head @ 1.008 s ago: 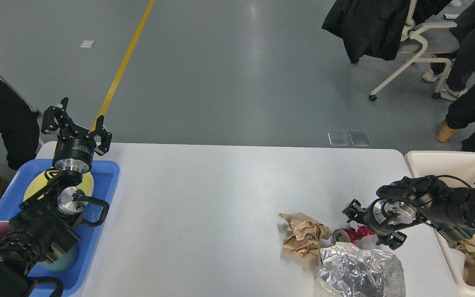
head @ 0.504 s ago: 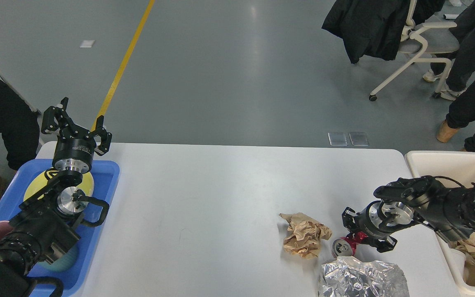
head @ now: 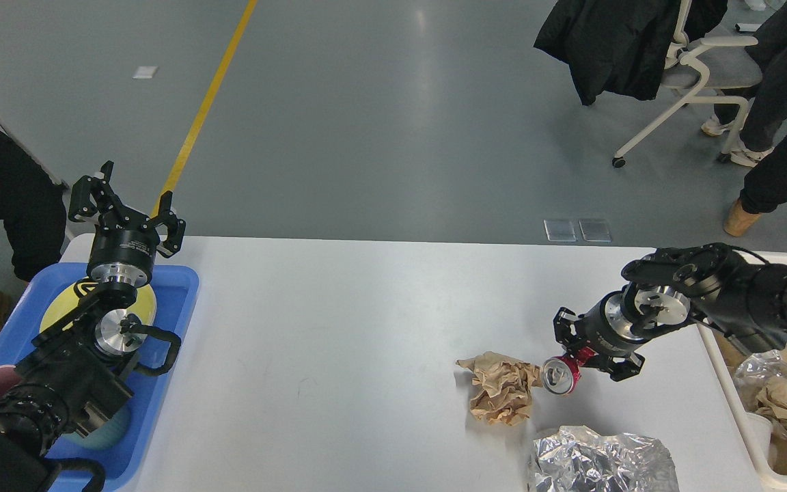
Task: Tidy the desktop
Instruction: 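Lift the red wrapper and drop it into the white bin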
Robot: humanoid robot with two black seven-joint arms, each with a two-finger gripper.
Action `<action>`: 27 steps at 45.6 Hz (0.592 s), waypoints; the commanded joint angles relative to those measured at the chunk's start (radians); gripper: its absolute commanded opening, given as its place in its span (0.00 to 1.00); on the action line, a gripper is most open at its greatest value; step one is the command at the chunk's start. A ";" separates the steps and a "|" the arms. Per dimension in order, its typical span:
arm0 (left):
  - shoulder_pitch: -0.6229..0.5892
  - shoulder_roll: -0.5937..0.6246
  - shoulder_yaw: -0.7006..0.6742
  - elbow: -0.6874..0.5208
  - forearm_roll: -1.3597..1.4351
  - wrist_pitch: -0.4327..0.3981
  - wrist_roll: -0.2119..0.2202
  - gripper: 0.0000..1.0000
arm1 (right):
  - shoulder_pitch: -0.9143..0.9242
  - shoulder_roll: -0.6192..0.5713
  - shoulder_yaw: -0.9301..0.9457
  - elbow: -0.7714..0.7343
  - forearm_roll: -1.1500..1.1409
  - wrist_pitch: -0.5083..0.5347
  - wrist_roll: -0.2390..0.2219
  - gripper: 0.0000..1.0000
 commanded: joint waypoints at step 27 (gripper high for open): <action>0.000 0.000 0.000 0.000 0.000 0.000 0.000 0.96 | 0.628 -0.194 -0.055 0.113 -0.157 0.497 -0.002 0.00</action>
